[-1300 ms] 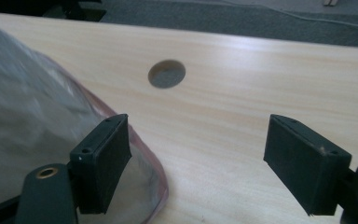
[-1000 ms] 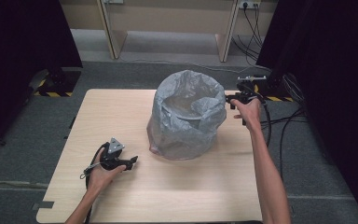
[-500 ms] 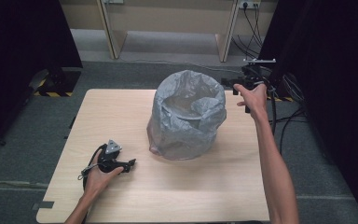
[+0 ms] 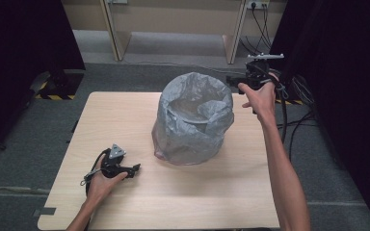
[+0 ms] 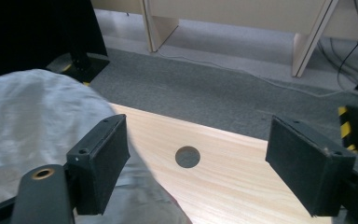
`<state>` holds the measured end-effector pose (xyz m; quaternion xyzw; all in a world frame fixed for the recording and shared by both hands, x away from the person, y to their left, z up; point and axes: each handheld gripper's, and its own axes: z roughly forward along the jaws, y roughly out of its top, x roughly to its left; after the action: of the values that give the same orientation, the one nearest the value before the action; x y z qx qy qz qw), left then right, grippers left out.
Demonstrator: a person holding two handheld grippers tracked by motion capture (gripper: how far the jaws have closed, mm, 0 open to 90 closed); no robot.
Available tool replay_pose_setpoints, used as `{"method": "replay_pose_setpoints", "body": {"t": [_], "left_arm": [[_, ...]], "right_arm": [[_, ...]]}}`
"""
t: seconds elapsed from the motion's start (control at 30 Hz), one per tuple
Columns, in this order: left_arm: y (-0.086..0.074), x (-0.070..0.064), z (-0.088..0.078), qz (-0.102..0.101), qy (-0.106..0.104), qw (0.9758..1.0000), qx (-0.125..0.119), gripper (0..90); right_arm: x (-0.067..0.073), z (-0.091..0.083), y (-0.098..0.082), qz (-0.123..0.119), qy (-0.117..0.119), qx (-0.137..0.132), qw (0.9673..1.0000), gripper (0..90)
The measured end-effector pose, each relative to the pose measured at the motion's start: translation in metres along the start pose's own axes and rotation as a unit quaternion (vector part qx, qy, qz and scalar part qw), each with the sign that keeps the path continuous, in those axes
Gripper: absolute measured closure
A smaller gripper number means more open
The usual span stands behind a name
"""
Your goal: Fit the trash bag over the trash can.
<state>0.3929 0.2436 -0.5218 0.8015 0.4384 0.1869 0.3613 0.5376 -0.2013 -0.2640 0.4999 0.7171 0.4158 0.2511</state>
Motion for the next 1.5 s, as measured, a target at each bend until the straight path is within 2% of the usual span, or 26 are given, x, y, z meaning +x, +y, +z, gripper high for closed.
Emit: {"method": "replay_pose_setpoints", "body": {"t": [0.13,0.2,0.27,0.4,0.5,0.6,0.7,0.77,0.87,1.07,1.2,1.3,1.4,1.5], "left_arm": [[0.000,0.000,0.000,0.000,0.000,1.0000,0.000,14.3],[0.000,0.000,0.000,0.000,0.000,1.0000,0.000,14.3],[0.000,0.000,0.000,0.000,-0.001,1.0000,0.000,14.3],[0.000,0.000,0.000,0.000,-0.001,1.0000,0.000,14.3],[0.000,0.000,0.000,0.000,0.000,1.0000,0.000,14.3],[0.000,0.000,0.000,0.000,0.000,1.0000,0.000,14.3],[0.000,0.000,0.000,0.001,-0.001,1.0000,0.000,14.2],[0.000,0.000,0.000,0.000,-0.001,1.0000,0.000,14.3],[0.000,0.000,0.000,0.001,-0.001,1.0000,0.000,14.3],[0.000,0.000,0.000,0.000,-0.001,1.0000,-0.001,14.3],[0.000,0.000,0.000,0.001,-0.001,1.0000,0.000,14.3],[0.000,0.000,0.000,0.001,-0.001,1.0000,0.000,14.3],[0.000,0.000,0.000,0.001,-0.001,1.0000,0.000,14.3],[0.000,0.000,0.000,0.002,-0.001,1.0000,0.000,14.5]], "right_arm": [[0.022,-0.012,0.015,-0.020,0.007,-0.001,0.9998,20.6],[0.033,-0.014,0.020,-0.019,0.021,-0.005,0.9996,20.5],[0.044,-0.012,0.023,-0.018,0.034,0.000,0.9993,20.4],[0.069,-0.004,0.028,-0.036,0.048,0.005,0.9982,20.3],[0.090,0.006,0.032,-0.046,0.065,0.009,0.9968,20.2],[0.112,0.024,0.035,-0.052,0.080,0.020,0.9952,20.1],[0.125,0.039,0.034,-0.055,0.089,0.038,0.9938,20.3],[0.131,0.051,0.029,-0.063,0.082,0.060,0.9929,20.2],[0.132,0.064,0.019,-0.068,0.077,0.085,0.9911,20.2],[0.126,0.085,0.003,-0.064,0.064,0.131,0.9872,20.8],[0.123,0.098,-0.003,-0.064,0.063,0.166,0.9820,20.9],[0.128,0.107,-0.007,-0.074,0.065,0.190,0.9768,20.6],[0.130,0.113,-0.013,-0.081,0.066,0.221,0.9696,20.7],[0.129,0.112,-0.012,-0.082,0.068,0.223,0.9689,21.7]]}}
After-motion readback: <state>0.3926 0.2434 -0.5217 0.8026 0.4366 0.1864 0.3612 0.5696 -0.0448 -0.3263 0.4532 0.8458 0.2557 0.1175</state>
